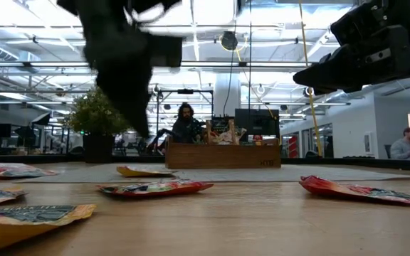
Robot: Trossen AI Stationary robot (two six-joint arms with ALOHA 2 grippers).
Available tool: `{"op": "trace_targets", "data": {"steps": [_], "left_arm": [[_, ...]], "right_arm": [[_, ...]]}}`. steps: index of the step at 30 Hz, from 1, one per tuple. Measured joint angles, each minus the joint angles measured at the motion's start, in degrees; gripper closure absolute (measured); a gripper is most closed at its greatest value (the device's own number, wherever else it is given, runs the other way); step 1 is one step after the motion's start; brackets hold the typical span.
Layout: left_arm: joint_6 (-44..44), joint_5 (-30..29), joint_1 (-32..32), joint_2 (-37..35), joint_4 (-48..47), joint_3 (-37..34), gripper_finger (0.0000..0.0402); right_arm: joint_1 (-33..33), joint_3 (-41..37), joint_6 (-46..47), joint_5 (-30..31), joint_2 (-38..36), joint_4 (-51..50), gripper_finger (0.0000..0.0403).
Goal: Pick & Place Tea
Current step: Put the yellow tea bag into the right section of the wooden organizer
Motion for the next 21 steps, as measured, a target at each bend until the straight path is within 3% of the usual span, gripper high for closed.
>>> {"op": "trace_targets", "data": {"steps": [11,21], "left_arm": [[-0.3,2.6,-0.1,9.5,-0.2,0.3,0.0151],[-1.1,2.3,-0.1,7.3,-0.4,-0.1,0.0155]], "right_arm": [[0.0,0.0,0.0,0.0,0.0,0.0,0.0403],[0.0,0.0,0.1,0.0,0.0,0.0,0.0403]]}}
